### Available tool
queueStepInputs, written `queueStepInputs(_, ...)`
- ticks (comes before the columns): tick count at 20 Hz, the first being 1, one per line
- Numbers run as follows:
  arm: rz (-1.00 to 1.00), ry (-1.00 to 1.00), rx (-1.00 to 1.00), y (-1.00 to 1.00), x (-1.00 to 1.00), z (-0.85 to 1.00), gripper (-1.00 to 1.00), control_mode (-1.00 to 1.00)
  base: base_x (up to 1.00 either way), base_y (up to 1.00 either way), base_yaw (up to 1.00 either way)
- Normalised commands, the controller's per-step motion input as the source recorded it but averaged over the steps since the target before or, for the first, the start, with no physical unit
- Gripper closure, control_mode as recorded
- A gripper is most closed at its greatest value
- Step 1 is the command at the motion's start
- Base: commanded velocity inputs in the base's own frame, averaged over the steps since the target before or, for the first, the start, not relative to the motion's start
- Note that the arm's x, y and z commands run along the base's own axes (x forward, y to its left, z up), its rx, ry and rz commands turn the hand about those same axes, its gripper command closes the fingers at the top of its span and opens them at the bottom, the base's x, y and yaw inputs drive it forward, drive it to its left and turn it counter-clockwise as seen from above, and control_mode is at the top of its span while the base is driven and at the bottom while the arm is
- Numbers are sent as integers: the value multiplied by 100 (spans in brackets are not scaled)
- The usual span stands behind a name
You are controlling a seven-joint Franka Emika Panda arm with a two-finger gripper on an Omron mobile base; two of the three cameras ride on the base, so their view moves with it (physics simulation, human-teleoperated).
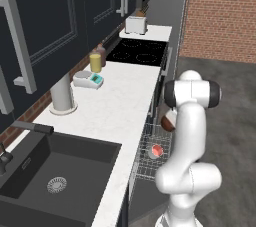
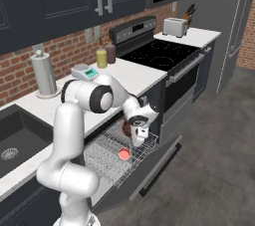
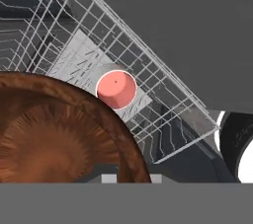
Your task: Pick up the cup and bowl from the counter, place them in the dishwasher, and close the dishwasher door.
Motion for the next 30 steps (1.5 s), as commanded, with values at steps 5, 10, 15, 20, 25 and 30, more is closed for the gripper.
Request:
queueStepInputs(5,-8,4,23,-20,27,-39,100,-100,0,0,0)
queueStepInputs(10,-10,1,2,5,72,-48,100,-100,0,0,0)
queueStepInputs(15,-10,0,-1,13,47,-51,100,-100,0,0,0)
queueStepInputs(20,-13,0,-8,34,32,-59,100,-100,0,0,0)
queueStepInputs(25,-13,1,-10,47,49,-61,100,-100,0,0,0)
queueStepInputs(30,-8,3,-7,19,54,-65,100,-100,0,0,0)
